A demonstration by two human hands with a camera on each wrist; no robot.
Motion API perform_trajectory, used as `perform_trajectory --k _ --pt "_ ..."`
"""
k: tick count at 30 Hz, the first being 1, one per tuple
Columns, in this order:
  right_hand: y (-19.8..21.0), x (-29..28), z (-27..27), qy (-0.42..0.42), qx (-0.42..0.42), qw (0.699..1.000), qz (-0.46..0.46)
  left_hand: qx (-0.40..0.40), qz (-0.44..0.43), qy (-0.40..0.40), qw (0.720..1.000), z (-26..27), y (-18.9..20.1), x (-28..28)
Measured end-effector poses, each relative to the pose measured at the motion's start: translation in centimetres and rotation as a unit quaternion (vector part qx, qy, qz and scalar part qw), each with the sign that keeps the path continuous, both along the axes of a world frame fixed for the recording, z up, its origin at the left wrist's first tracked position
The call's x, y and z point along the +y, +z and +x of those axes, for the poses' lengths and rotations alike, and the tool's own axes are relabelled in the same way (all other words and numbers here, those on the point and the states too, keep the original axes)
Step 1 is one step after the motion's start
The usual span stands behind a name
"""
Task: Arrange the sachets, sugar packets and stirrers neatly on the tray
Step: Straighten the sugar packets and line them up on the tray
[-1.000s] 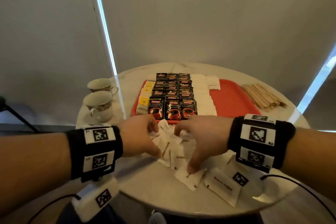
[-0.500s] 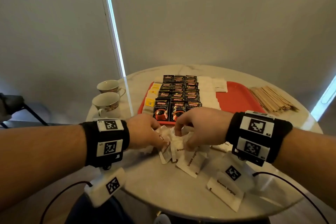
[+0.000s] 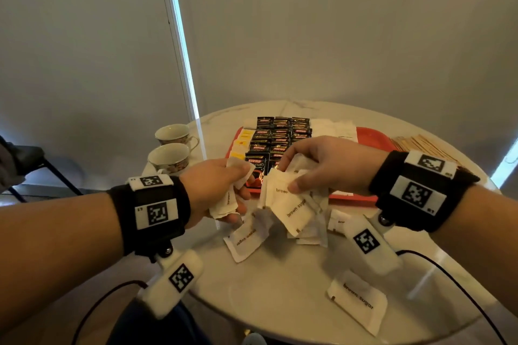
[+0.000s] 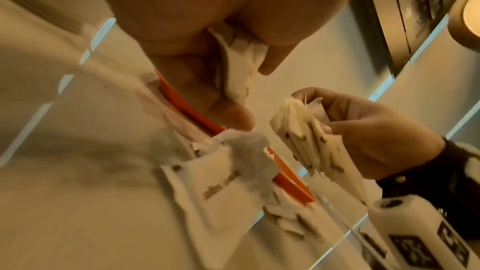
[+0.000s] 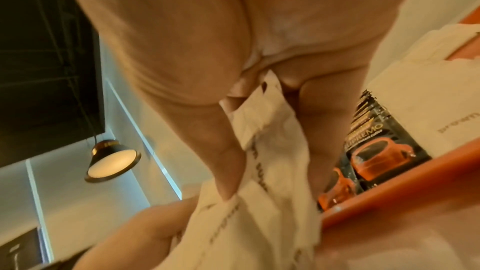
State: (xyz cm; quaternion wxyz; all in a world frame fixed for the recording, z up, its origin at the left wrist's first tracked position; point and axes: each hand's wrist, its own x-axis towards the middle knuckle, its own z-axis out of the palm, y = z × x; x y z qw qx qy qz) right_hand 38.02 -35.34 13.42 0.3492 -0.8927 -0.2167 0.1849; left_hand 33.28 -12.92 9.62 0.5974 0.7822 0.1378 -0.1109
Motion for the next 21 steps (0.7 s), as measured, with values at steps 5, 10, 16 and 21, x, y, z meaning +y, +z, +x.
perform_trajectory --k 5,10,16,21 --pt "0.8 -0.1 0.9 -0.059 0.067 0.978 0.187 0.04 -0.18 0.009 0.983 0.9 -0.2 -1.1" --pt "-0.3 1.6 1.9 -0.085 0.023 0.974 0.206 0.015 -0.306 -0.029 0.951 1.3 0.8 -3.9" --pt "-1.0 1.4 4.3 -0.142 0.068 0.947 0.278 -0.033 -0.303 0.053 0.951 4.1 1.0 -5.4" --pt "-1.3 0.5 7.4 -0.191 0.098 0.91 0.354 -0.073 -0.287 0.111 0.949 8.2 2.0 -6.2"
